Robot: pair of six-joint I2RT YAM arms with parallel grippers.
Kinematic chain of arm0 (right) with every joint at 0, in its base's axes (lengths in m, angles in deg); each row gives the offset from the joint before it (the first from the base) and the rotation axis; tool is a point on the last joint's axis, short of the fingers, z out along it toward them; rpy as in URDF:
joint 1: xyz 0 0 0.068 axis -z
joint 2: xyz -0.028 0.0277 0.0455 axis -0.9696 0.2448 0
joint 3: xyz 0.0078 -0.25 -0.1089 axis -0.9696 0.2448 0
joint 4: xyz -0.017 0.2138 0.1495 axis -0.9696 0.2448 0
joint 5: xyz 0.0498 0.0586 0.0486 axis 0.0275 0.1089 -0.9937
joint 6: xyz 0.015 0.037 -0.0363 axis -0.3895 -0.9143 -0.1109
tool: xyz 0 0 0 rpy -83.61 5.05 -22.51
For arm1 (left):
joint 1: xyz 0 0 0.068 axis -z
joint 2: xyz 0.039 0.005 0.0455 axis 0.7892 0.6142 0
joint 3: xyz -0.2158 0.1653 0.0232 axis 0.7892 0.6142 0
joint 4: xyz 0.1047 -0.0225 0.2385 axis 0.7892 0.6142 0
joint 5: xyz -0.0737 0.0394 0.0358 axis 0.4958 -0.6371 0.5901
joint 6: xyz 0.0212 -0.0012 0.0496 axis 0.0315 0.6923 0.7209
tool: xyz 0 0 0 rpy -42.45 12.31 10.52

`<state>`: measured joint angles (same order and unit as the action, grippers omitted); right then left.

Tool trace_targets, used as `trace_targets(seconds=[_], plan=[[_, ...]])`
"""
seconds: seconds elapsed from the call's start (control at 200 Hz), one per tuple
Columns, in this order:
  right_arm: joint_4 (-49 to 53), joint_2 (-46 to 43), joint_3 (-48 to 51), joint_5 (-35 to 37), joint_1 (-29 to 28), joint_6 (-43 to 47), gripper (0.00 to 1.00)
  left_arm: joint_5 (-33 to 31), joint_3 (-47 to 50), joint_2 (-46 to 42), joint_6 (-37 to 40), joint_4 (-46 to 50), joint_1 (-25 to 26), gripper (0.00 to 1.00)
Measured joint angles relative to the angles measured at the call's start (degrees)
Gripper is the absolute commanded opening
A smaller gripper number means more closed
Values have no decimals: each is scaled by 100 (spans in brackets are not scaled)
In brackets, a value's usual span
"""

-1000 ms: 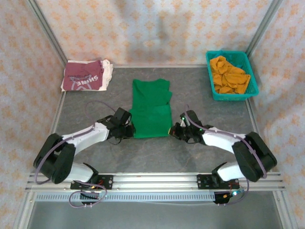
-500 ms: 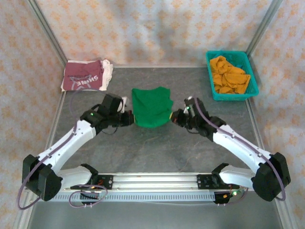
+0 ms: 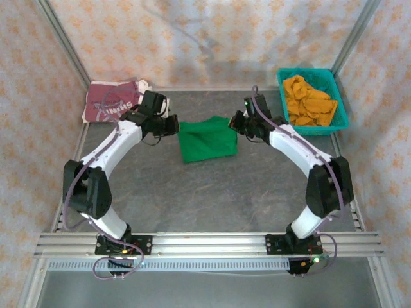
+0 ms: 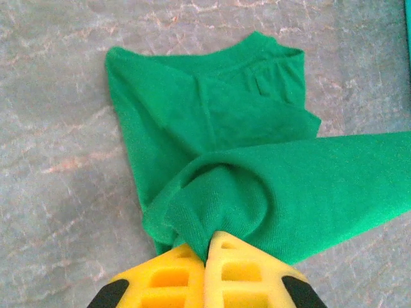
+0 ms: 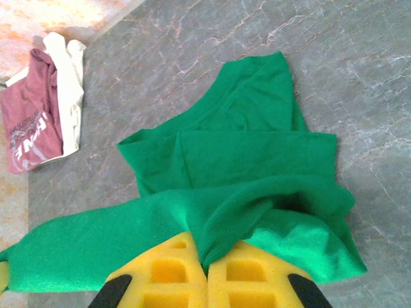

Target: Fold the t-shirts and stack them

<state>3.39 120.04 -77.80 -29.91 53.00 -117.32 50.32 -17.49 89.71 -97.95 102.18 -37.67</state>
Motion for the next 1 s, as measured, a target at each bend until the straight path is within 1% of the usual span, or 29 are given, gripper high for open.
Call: trace_targets(seconds=[0.165,0.29,0.335,0.35,0.355,0.36,0.375,0.39,0.445,0.485,0.571,0.621,0.691,0.746,0.781,0.866,0.936,1.001], plan=[[111,542,-678,-127,87,85,0,-11,-256,229,85,63,-105,0],[225,1038,-1370,-227,129,173,0,-57,-916,726,197,195,-247,0],[286,1318,-1725,-260,151,210,6,-74,-1228,981,234,240,-306,19],[293,1427,-1864,-267,157,219,10,-96,-1340,1069,247,254,-323,26],[302,1486,-1930,-280,160,221,14,-114,-1401,1128,280,262,-334,28],[310,1515,-1965,-284,164,227,14,-120,-1436,1161,289,271,-339,30],[361,1622,-2107,-293,173,254,18,-138,-1569,1261,289,310,-356,35],[378,1740,-2247,-302,181,236,22,-170,-1716,1390,317,350,-374,38],[450,2155,-2758,-317,219,308,32,-299,-2295,1836,361,466,-426,45],[472,2437,-3091,-328,251,264,37,-437,-2752,2197,439,518,-450,49],[643,2986,-3792,-444,382,208,37,-802,-3635,2868,481,737,-503,50],[682,3145,-3989,-498,463,205,36,-957,-3845,3062,476,804,-507,50],[717,3099,-3882,-531,542,223,33,-1130,-3620,3003,457,811,-481,51],[531,2841,-3407,-531,551,278,31,-1294,-3027,2702,435,660,-402,51],[428,2612,-3016,-529,516,315,27,-1388,-2579,2446,413,575,-317,51],[153,2006,-1982,-538,306,378,15,-1394,-1508,1792,310,278,11,50],[-116,1733,-1440,-601,85,367,13,-1311,-933,1475,227,-72,280,50],[-350,1722,-1213,-713,-96,361,12,-1250,-605,1392,190,-457,483,50]])
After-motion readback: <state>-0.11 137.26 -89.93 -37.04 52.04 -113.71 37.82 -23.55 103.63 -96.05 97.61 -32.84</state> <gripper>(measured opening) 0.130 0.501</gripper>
